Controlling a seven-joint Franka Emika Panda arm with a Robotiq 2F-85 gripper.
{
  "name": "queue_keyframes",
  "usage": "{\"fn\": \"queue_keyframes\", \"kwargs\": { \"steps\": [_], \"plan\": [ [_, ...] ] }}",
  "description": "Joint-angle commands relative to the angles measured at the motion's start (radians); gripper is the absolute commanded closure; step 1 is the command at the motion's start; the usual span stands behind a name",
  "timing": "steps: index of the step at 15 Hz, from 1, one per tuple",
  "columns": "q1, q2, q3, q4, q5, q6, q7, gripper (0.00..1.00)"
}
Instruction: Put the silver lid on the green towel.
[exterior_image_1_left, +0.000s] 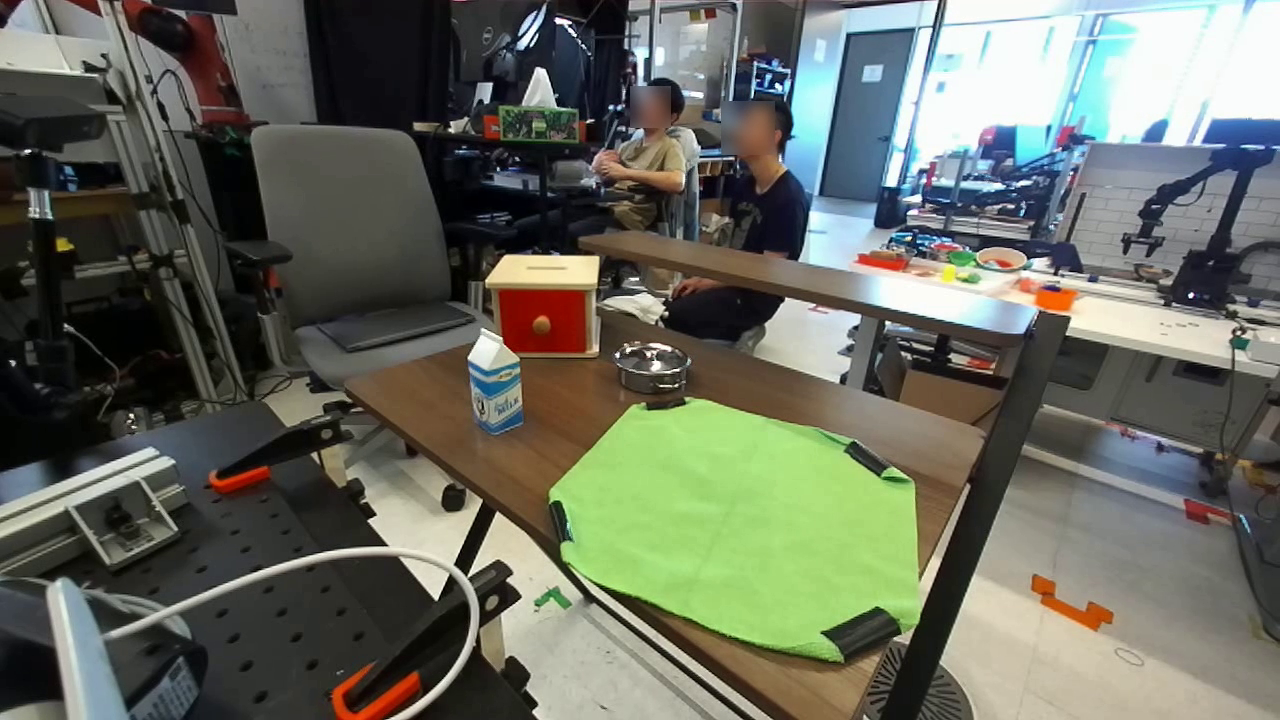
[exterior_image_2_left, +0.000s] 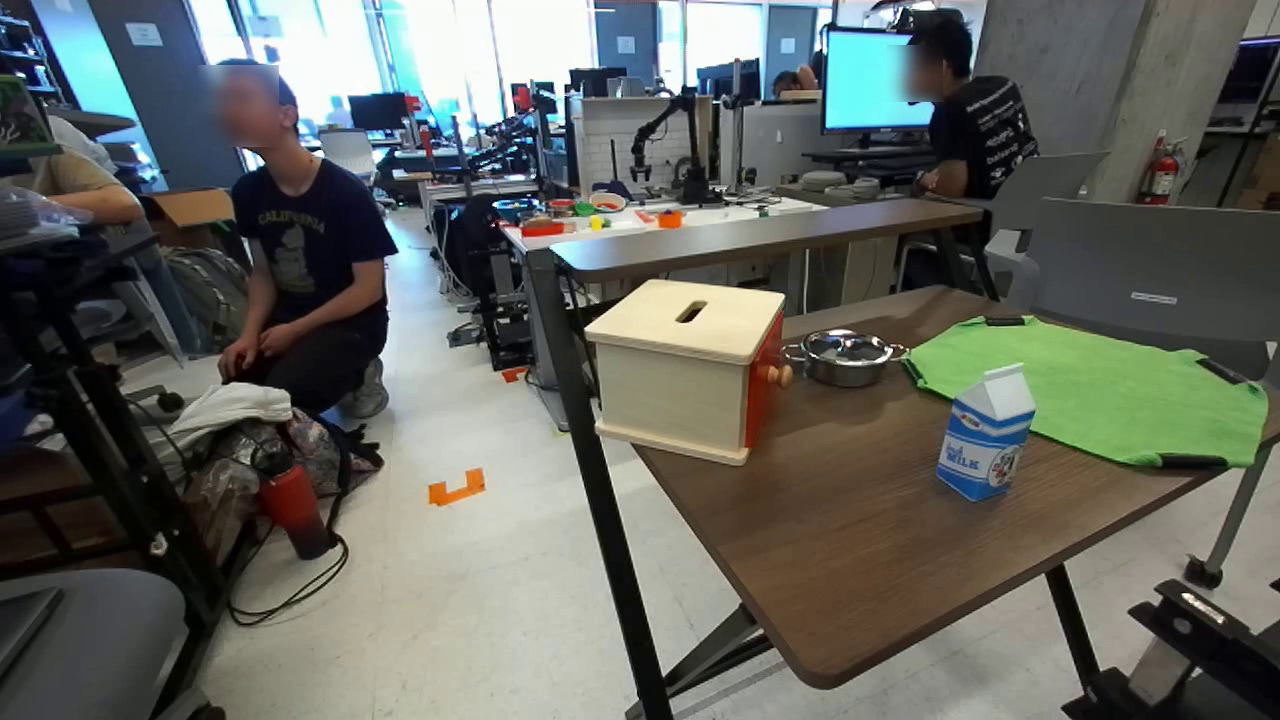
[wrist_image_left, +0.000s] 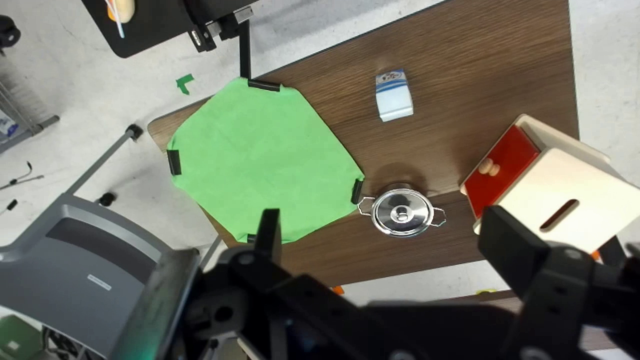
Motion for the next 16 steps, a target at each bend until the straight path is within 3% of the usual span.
{"fn": "queue_keyframes", "kwargs": {
  "steps": [1,5,13,16],
  "plan": [
    [0.0,0.188,-0.021,0.122,-0.007,-0.007,0.066,0.0],
    [0.025,0.405,-0.073,0.262,-0.013,-0.024,0.02,0.0],
    [0.129,0.718,-0.21,0.495,-0.241,0.072,0.37,0.0],
    [0.149,0.823,-0.25,0.592,-0.205,0.036,0.309,0.0]
  ]
}}
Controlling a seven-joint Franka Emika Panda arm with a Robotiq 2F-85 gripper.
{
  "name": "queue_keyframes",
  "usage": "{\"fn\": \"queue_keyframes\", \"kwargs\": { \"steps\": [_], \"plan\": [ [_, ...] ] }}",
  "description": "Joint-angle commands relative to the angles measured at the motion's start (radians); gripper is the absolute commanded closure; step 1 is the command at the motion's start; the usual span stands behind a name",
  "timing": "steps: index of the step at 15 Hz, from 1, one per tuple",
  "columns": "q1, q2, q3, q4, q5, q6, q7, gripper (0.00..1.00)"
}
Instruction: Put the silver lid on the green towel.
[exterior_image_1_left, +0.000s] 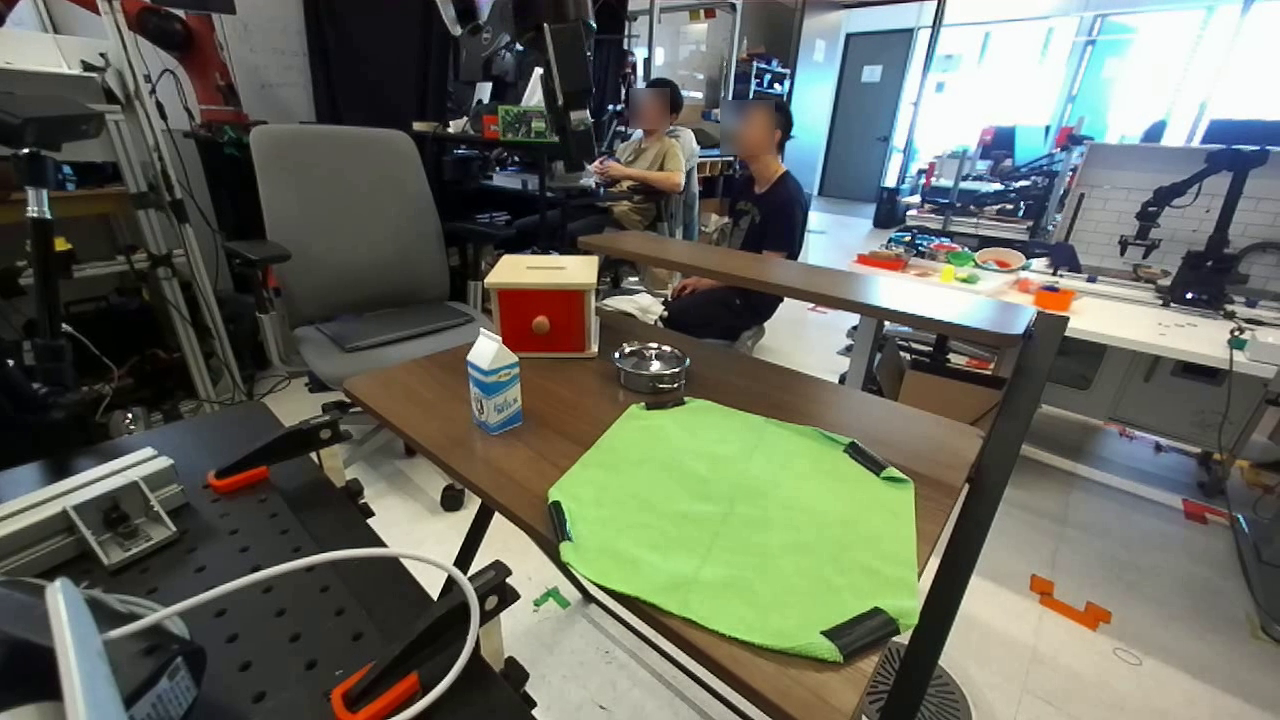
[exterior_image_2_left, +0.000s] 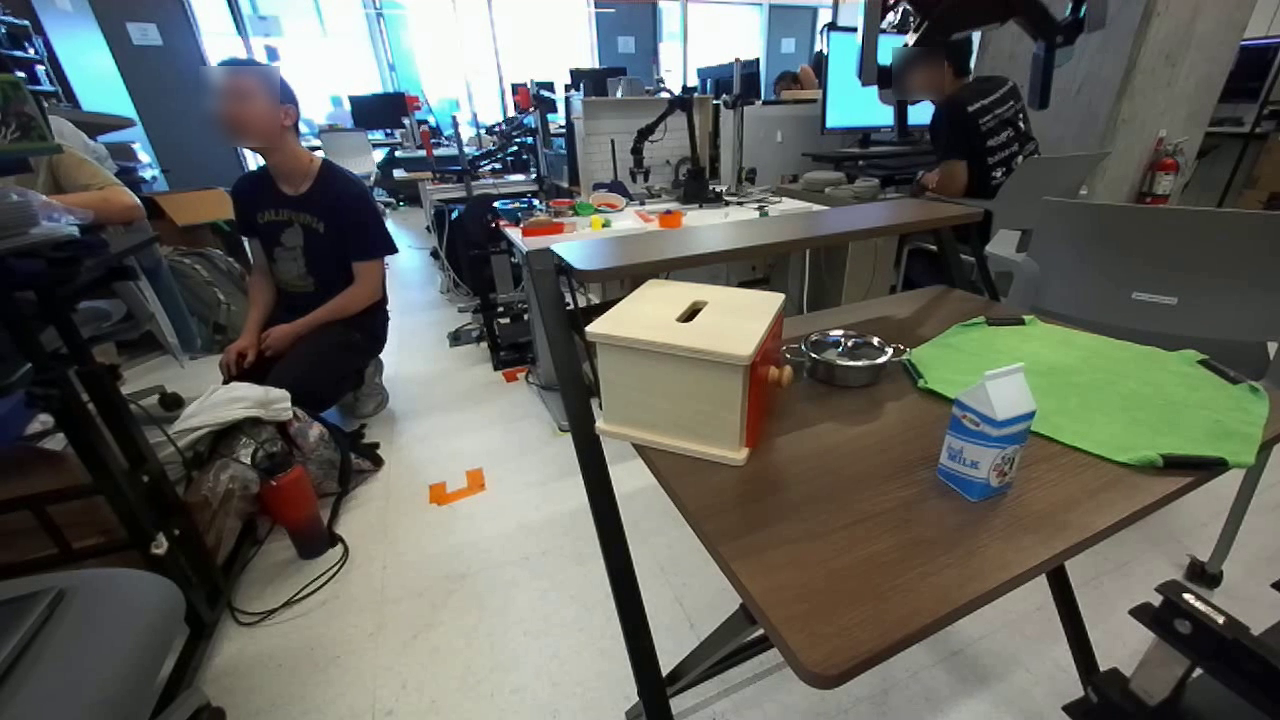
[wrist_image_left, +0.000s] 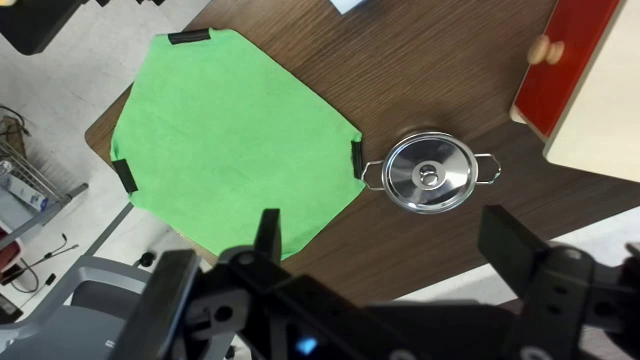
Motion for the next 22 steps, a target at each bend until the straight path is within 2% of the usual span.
{"fn": "queue_keyframes", "kwargs": {
  "steps": [1,5,10,13,15,17,22],
  "plan": [
    [0.043,0.135,-0.061,0.141,0.015,-0.022,-0.012,0.0],
    [0.048,0.264,-0.095,0.271,0.06,-0.032,-0.082,0.0],
    [-0.01,0.41,-0.066,0.438,0.318,-0.096,-0.391,0.0],
    [-0.023,0.492,-0.069,0.532,0.418,-0.195,-0.552,0.0],
    [-0.017,0.538,-0.085,0.59,0.434,-0.26,-0.606,0.0],
    [-0.007,0.587,-0.101,0.643,0.419,-0.273,-0.631,0.0],
    [0.027,0.677,-0.145,0.751,0.376,-0.242,-0.611,0.0]
  ]
}}
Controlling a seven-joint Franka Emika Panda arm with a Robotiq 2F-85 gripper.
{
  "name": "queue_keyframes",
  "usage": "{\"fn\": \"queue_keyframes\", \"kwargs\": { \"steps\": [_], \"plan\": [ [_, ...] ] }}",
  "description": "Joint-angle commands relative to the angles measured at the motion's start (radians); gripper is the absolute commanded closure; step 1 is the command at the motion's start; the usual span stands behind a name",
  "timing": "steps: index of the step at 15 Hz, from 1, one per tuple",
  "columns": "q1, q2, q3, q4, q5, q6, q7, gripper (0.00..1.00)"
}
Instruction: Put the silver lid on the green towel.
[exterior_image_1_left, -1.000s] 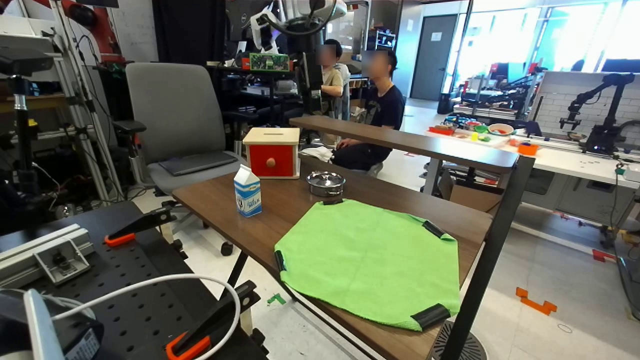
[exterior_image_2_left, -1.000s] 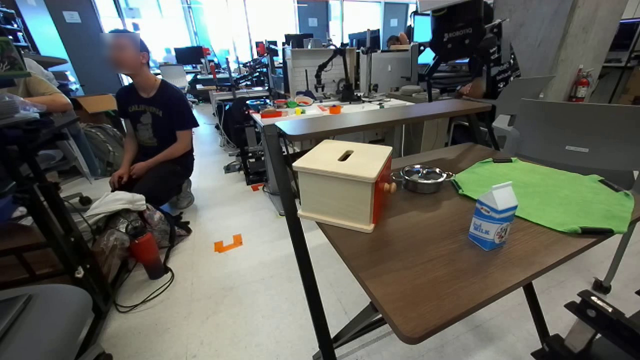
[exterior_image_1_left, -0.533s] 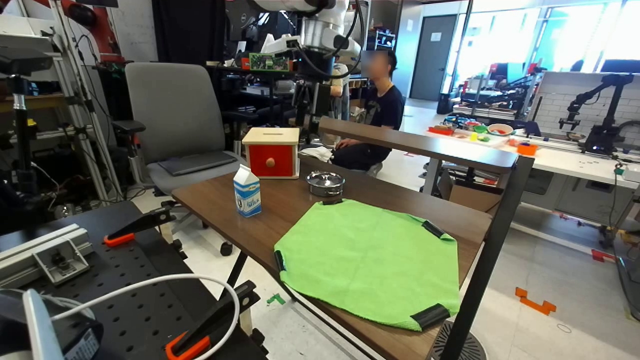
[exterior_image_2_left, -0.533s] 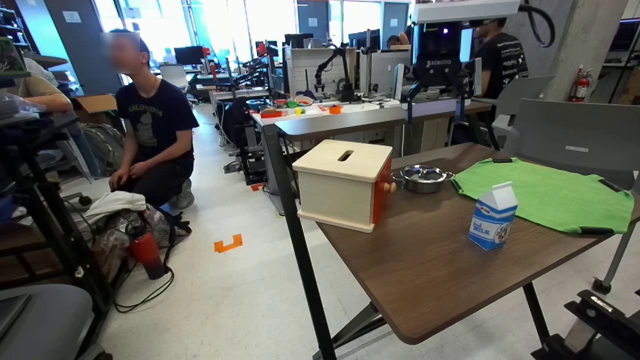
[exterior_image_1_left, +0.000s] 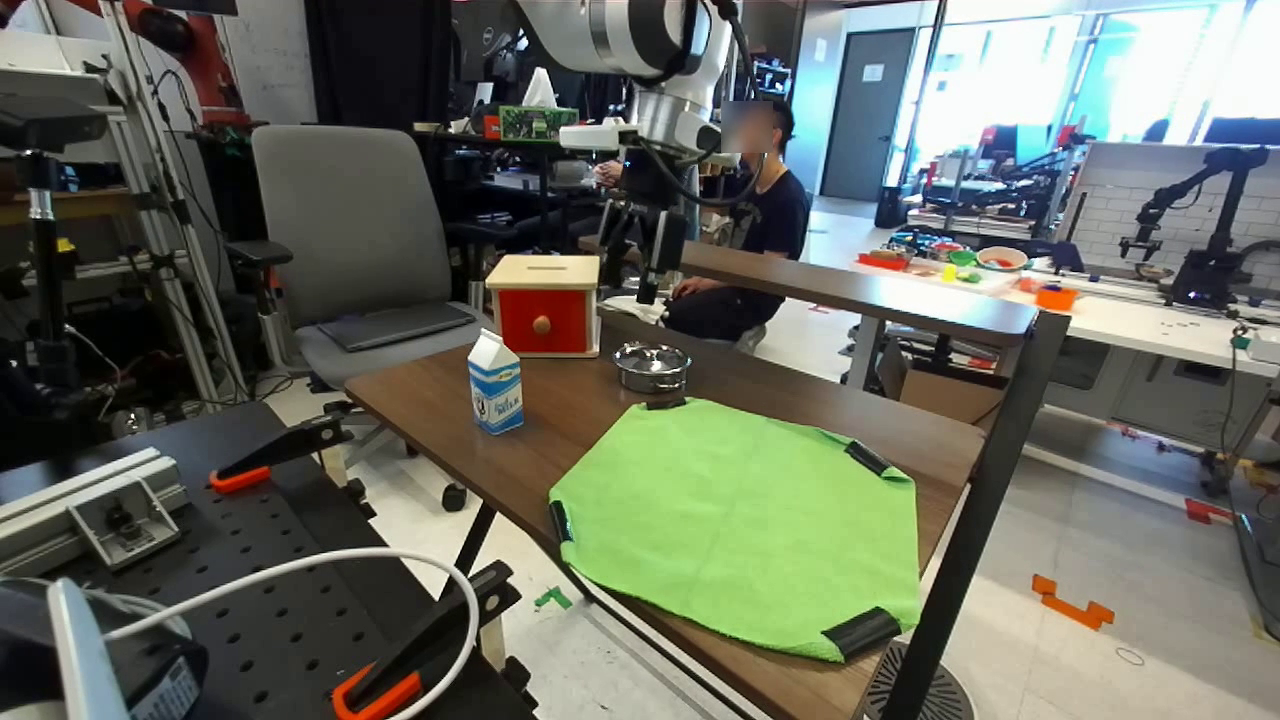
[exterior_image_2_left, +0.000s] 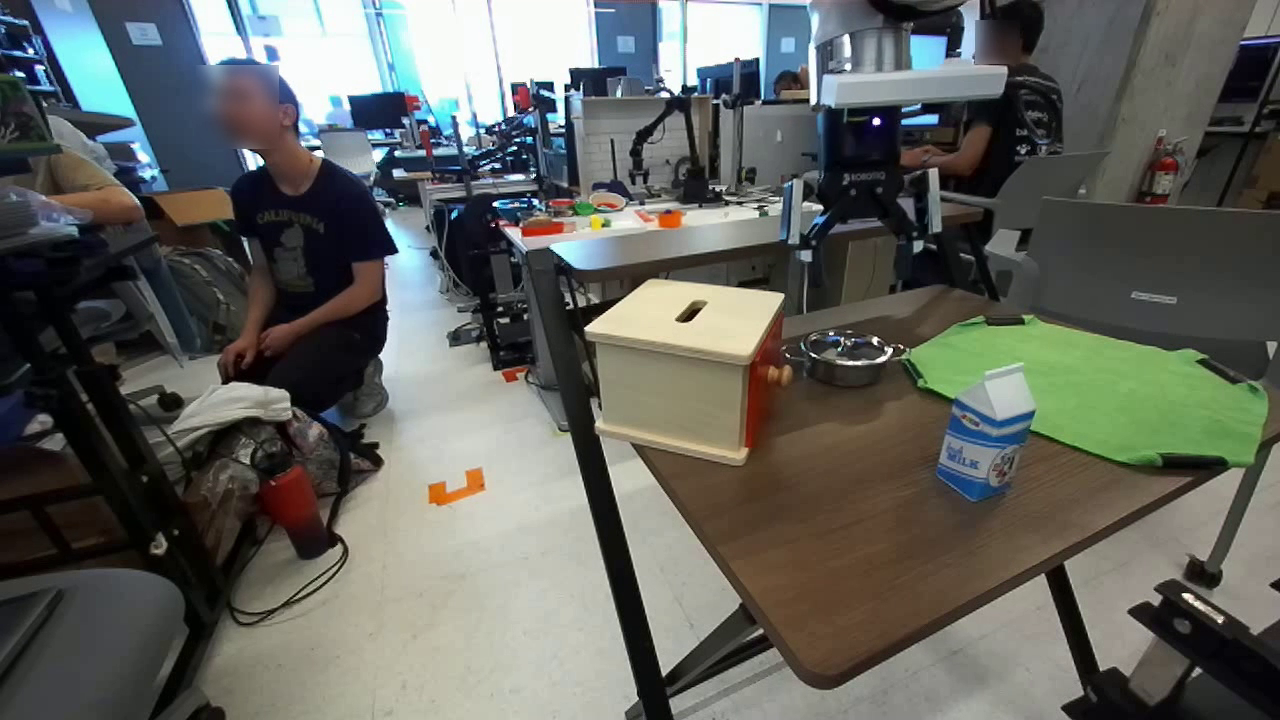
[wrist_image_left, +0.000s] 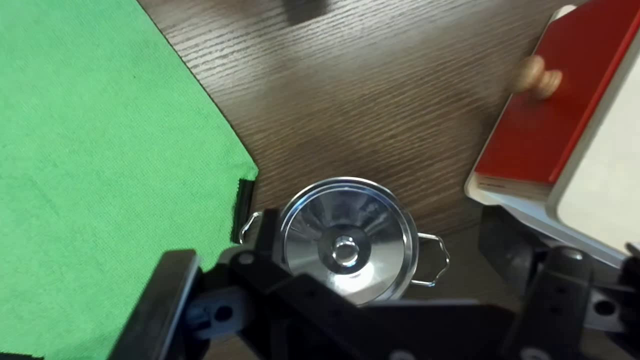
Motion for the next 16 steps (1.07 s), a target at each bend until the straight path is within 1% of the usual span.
{"fn": "queue_keyframes", "kwargs": {
  "steps": [1,5,9,16],
  "plan": [
    [0.027,0.082,-0.031,0.123,-0.008,-0.021,-0.006,0.0],
    [0.026,0.14,-0.032,0.187,0.003,-0.018,-0.008,0.0],
    [0.034,0.19,-0.045,0.24,-0.015,-0.004,-0.01,0.0],
    [0.061,0.233,-0.076,0.284,-0.064,0.02,-0.008,0.0]
  ]
}}
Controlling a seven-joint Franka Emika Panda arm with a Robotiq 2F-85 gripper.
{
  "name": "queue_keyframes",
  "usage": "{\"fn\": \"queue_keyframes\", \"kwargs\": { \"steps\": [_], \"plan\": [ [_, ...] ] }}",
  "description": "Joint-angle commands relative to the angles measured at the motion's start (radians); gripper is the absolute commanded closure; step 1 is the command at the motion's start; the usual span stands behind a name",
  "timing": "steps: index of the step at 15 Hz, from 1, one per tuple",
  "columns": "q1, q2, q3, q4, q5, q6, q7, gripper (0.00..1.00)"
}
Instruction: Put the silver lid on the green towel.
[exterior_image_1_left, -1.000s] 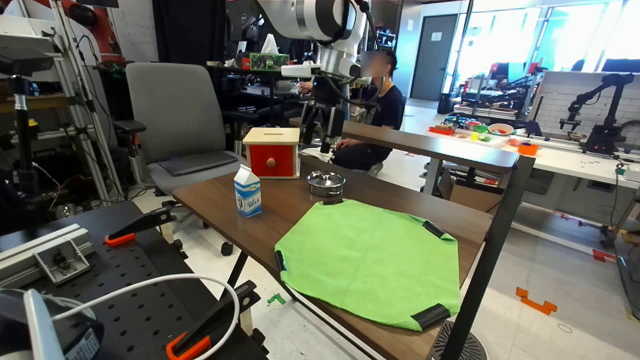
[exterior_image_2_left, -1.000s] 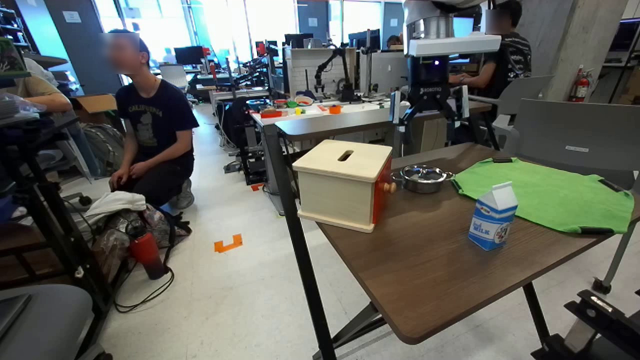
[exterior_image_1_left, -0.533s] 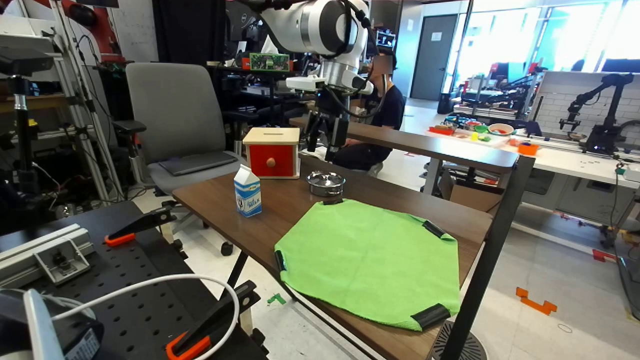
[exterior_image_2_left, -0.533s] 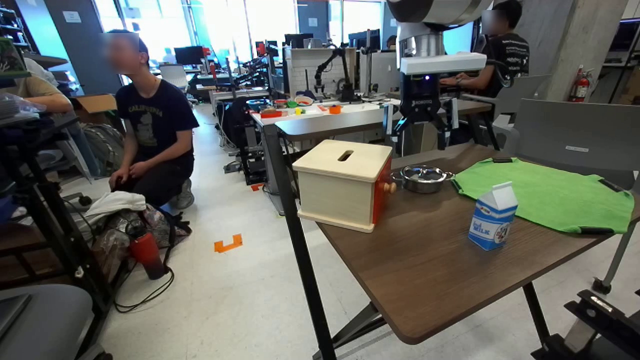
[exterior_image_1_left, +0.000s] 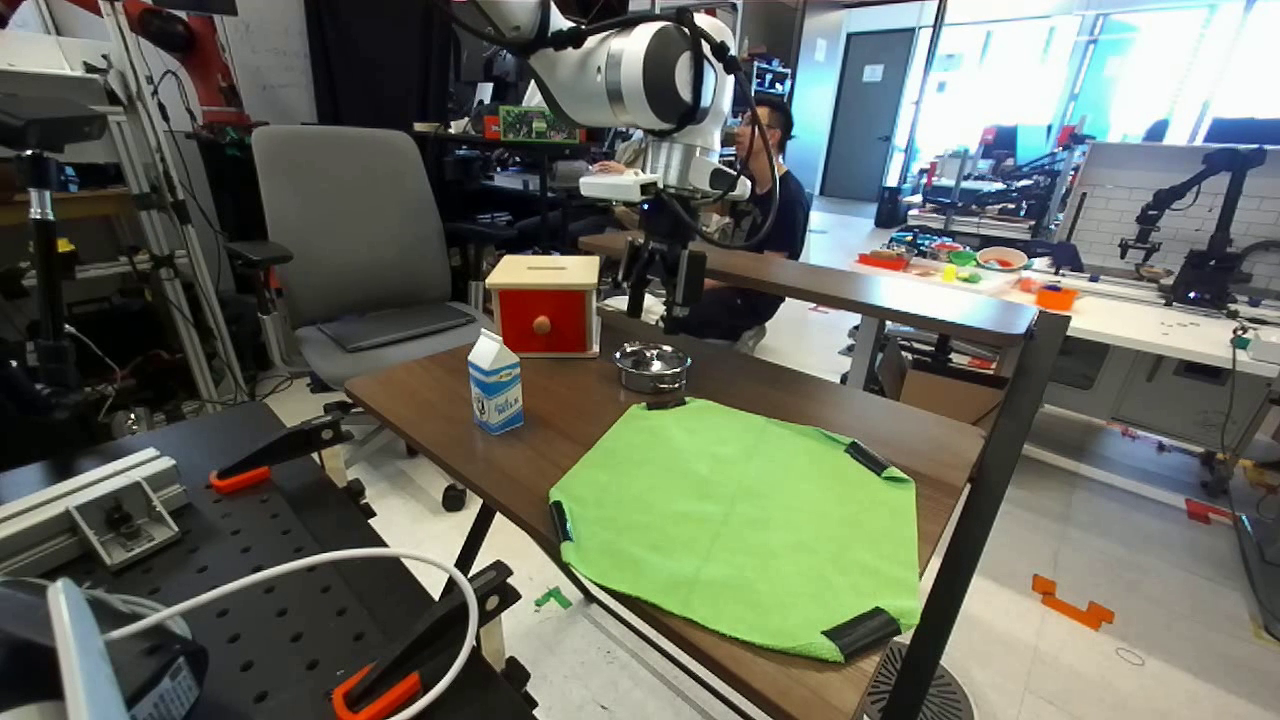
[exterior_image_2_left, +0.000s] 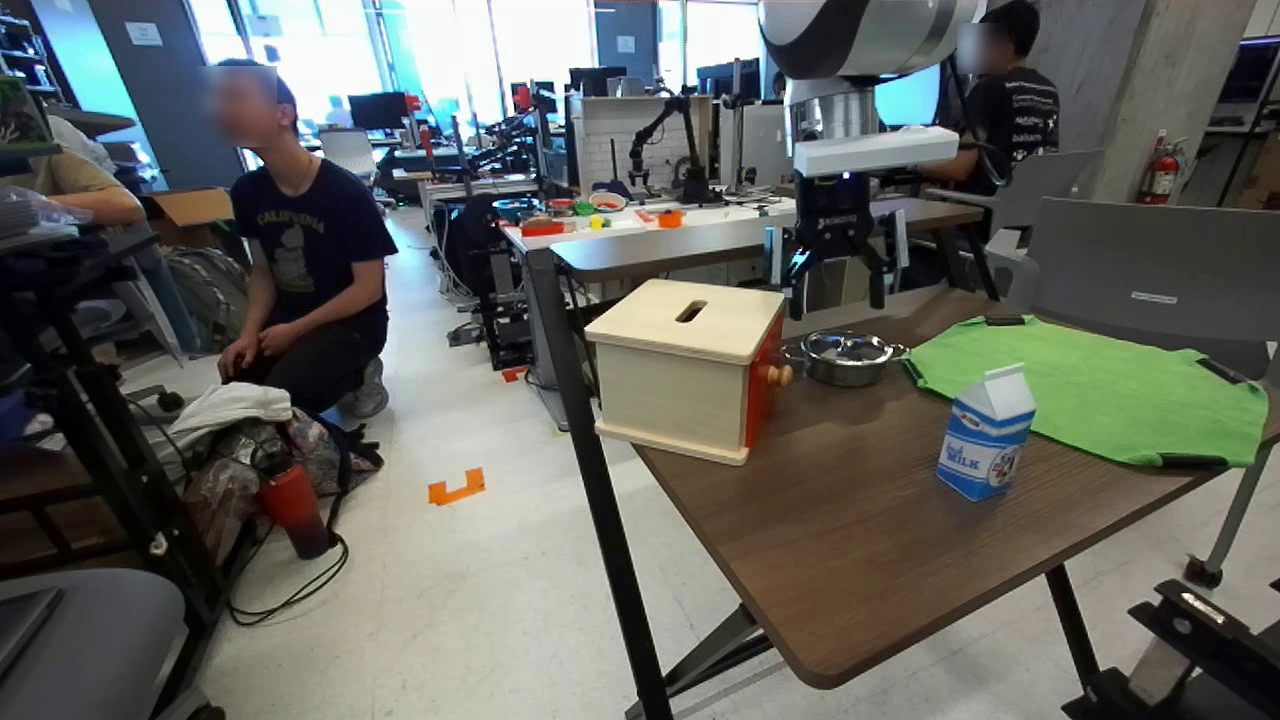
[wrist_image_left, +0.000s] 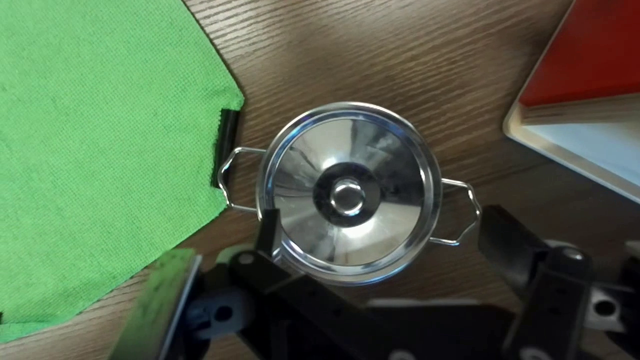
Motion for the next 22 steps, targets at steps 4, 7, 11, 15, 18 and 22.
{"fn": "queue_keyframes", "kwargs": {
  "steps": [4,7,11,15,18,22],
  "plan": [
    [0.042,0.05,-0.039,0.056,-0.071,0.043,-0.003,0.0],
    [0.052,0.052,-0.036,0.048,-0.076,0.058,0.001,0.0],
    [0.065,0.05,-0.032,0.031,-0.074,0.075,0.001,0.0],
    [0.074,0.044,-0.033,0.017,-0.076,0.083,-0.003,0.15],
    [0.072,0.04,-0.035,0.009,-0.078,0.09,-0.006,0.24],
    [0.072,0.037,-0.038,0.001,-0.082,0.099,-0.008,0.23]
  ]
}}
